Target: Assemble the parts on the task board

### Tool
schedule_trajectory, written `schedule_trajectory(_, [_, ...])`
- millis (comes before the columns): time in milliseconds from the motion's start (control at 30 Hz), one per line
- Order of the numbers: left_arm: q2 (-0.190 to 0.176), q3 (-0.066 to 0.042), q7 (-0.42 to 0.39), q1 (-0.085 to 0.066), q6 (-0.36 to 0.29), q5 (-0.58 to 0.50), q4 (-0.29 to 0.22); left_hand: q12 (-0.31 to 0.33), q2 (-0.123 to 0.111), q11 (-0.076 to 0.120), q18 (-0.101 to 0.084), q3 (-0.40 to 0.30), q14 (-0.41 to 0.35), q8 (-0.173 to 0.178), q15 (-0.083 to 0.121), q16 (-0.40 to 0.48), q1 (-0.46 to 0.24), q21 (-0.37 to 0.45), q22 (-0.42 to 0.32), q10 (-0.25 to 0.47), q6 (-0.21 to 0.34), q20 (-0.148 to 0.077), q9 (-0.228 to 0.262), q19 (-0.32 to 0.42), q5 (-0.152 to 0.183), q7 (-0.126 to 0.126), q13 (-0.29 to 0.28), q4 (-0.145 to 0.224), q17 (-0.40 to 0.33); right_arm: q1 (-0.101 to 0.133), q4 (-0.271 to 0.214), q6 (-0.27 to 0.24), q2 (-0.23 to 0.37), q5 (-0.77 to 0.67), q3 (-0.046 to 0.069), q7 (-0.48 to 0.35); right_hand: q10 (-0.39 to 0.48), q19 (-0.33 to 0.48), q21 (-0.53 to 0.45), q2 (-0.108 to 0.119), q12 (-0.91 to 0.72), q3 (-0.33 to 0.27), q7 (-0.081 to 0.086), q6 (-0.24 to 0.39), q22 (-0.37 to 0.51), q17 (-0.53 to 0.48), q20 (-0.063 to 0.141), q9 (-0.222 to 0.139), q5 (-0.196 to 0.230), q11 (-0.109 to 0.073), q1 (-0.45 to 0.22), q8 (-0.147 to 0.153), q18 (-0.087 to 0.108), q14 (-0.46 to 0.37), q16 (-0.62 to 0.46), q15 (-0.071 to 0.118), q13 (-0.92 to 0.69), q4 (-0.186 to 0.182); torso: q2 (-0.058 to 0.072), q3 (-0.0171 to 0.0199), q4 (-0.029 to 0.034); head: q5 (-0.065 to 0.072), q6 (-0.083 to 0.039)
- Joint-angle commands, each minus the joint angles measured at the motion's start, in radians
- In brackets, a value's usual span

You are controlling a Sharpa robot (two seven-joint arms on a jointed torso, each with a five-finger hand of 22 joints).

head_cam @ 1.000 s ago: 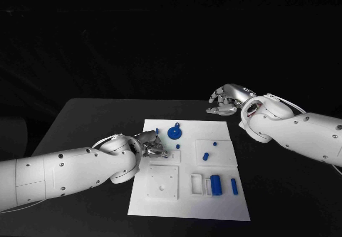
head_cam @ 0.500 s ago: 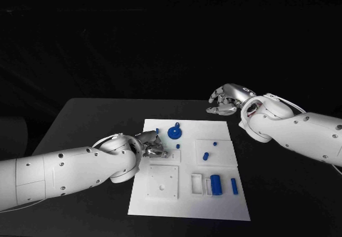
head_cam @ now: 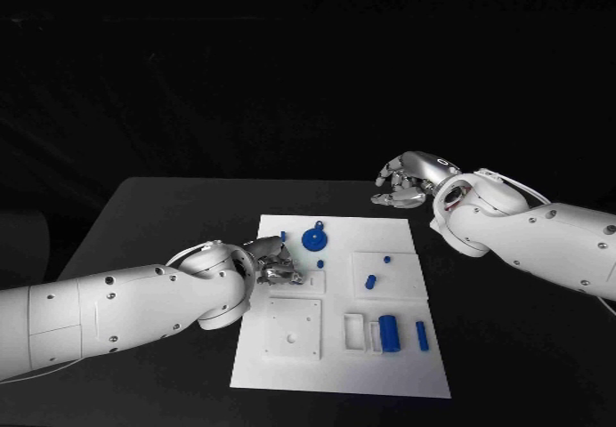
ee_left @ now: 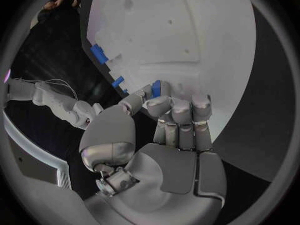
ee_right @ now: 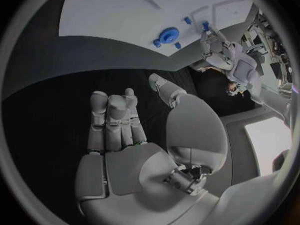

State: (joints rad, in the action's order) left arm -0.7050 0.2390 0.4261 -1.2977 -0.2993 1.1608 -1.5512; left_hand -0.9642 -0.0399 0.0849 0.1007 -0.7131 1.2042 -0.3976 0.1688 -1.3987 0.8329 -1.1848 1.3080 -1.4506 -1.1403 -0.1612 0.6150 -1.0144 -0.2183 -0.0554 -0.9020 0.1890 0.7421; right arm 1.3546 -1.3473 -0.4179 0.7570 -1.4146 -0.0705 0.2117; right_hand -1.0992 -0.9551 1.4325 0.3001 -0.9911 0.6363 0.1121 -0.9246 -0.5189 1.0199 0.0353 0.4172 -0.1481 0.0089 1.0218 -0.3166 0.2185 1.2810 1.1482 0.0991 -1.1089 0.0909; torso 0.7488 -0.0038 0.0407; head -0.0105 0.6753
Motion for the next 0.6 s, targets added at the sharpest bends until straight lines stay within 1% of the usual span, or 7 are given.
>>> schedule_trajectory(33, [0.004, 0.002, -0.004, 0.003, 0.03, -0.013, -0.002, -0.008, 0.023, 0.038, 0.007, -0.024, 0.046, -0.008, 0.051, -0.008, -0.01, -0.007, 0.01, 0.046, -0.102, -0.106, -0.001, 0.005, 0.006, 0.069, 0.002, -0.004, -0.002, 0.001, 0.0, 0.013, 0.0, -0.003, 0.0, -0.002, -0.002, -0.006, -0.003, -0.001, 0.0, -0.001, 0.009, 0.001, -0.001, 0.001, 0.0, 0.002, -0.006, -0.001, 0.003, -0.004, 0.043, 0.004, -0.007, 0.003, 0.001, -0.005, 0.0, 0.0002, 0.0, -0.001, 0.0])
schedule_trajectory(100, [0.004, 0.002, -0.004, 0.003, 0.032, -0.013, -0.002, -0.01, 0.027, 0.038, 0.007, -0.038, 0.046, -0.009, 0.051, -0.01, -0.029, -0.01, 0.01, 0.046, -0.102, -0.106, -0.002, 0.004, 0.004, 0.068, 0.003, 0.002, -0.003, 0.001, 0.0, 0.014, 0.0, -0.003, 0.0, -0.002, -0.002, -0.006, -0.003, -0.001, -0.001, -0.001, 0.009, 0.001, -0.001, 0.001, 0.0, 0.002, -0.007, -0.001, 0.003, -0.004, 0.043, 0.004, -0.007, 0.003, 0.001, -0.004, 0.0, 0.0002, 0.0, -0.001, 0.0])
schedule_trajectory(300, [0.005, 0.002, -0.002, 0.003, 0.036, -0.014, -0.002, -0.012, 0.035, 0.038, 0.007, -0.05, 0.046, -0.011, 0.051, -0.012, -0.045, -0.012, 0.01, 0.046, -0.103, -0.106, -0.002, 0.004, -0.001, 0.069, 0.004, 0.009, -0.004, 0.001, 0.0, 0.014, -0.001, -0.003, 0.0, -0.003, -0.002, -0.006, -0.003, -0.001, -0.001, -0.001, 0.009, 0.0, -0.002, 0.002, 0.0, 0.002, -0.011, -0.002, 0.005, -0.004, 0.043, 0.004, -0.007, 0.003, 0.002, -0.005, 0.0, 0.0004, 0.0005, 0.0, 0.002])
schedule_trajectory(600, [0.004, 0.002, 0.002, 0.003, 0.027, -0.007, 0.0, -0.017, 0.05, 0.039, 0.008, -0.063, 0.048, -0.016, 0.051, -0.018, -0.069, -0.015, 0.01, 0.044, -0.106, -0.107, -0.002, 0.002, -0.014, 0.07, 0.005, 0.027, -0.005, 0.001, 0.001, 0.015, -0.002, -0.003, 0.0, -0.003, -0.002, -0.006, -0.004, -0.001, -0.001, -0.001, 0.009, 0.0, -0.002, 0.002, 0.0, 0.002, -0.013, -0.002, 0.005, -0.004, 0.043, 0.004, -0.008, 0.003, 0.002, -0.005, 0.0, 0.0001, 0.0004, 0.0, 0.002])
